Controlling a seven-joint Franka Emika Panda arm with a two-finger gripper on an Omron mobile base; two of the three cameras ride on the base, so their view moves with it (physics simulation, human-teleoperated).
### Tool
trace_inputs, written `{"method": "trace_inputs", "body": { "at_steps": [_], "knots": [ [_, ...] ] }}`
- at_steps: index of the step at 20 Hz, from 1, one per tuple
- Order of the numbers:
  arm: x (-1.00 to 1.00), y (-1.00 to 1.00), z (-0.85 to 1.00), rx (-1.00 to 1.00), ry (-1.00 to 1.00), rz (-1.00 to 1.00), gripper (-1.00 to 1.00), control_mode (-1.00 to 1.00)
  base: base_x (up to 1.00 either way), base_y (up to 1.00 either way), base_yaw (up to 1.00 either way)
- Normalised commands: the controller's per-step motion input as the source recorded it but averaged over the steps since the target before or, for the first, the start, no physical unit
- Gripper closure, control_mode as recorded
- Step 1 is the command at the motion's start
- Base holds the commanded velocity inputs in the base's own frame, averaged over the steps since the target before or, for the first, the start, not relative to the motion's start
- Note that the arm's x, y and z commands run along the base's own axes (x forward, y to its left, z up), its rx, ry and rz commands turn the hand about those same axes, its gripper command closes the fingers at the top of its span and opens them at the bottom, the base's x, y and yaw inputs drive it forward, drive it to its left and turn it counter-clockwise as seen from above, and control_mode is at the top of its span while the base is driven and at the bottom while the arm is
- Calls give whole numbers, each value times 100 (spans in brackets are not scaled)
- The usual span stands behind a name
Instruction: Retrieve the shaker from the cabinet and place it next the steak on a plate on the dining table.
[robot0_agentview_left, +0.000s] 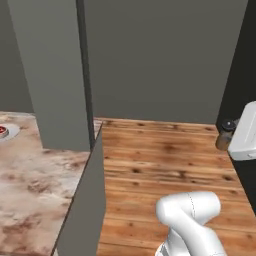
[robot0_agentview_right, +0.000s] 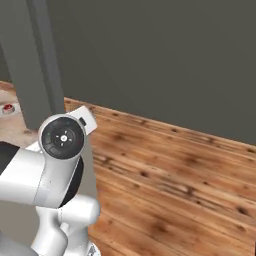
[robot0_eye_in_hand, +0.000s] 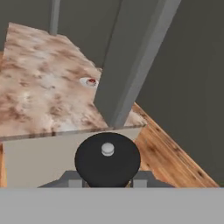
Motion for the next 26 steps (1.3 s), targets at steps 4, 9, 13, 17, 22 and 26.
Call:
{"method": "trace_inputs", "body": {
  "at_steps": [4, 9, 13, 17, 22, 26],
  "knots": [
    [0, 0, 0, 0, 0, 0, 100, 100, 100, -78, 1],
    [0, 0, 0, 0, 0, 0, 100, 100, 100, -65, 5],
    [0, 0, 0, 0, 0, 0, 100, 100, 100, -39, 17],
    [0, 0, 0, 0, 0, 0, 100, 100, 100, -27, 28],
    [0, 0, 0, 0, 0, 0, 100, 100, 100, -3, 44],
    [0, 0, 0, 0, 0, 0, 100, 100, 100, 0, 56]
  ]
}}
